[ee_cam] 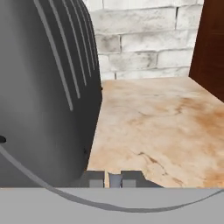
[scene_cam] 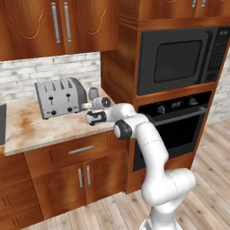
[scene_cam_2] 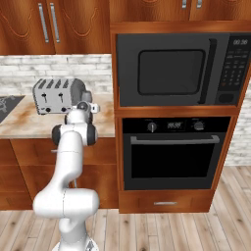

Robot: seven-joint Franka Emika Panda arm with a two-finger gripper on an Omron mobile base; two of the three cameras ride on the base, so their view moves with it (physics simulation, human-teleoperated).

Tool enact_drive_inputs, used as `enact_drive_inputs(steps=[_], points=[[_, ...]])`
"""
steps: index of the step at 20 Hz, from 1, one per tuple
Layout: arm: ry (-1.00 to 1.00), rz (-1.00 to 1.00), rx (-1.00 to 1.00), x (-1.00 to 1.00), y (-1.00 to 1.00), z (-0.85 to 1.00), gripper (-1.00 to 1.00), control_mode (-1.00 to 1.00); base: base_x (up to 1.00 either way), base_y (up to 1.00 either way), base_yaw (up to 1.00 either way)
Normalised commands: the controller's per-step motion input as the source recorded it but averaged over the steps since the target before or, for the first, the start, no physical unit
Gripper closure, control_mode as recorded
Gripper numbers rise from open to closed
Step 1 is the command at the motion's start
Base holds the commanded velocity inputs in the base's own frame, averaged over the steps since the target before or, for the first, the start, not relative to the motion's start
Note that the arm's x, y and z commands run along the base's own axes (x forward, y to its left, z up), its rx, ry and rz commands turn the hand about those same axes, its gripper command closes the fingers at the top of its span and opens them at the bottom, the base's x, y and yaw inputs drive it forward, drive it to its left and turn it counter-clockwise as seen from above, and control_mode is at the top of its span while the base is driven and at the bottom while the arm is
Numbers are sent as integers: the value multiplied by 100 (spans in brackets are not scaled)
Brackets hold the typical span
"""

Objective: Retrieve the wine glasses from the counter and place one next to each plate.

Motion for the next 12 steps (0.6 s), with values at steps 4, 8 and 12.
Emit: enact_drive_inputs(steps=[4, 8, 12], points=[[0, 0, 0, -3, 5, 63, 100, -100, 0, 0, 0], [0, 0, 0, -9, 0, 36, 100, -100, 0, 0, 0], [3, 0, 0, -11, 1, 23, 100, -100, 0, 0, 0]])
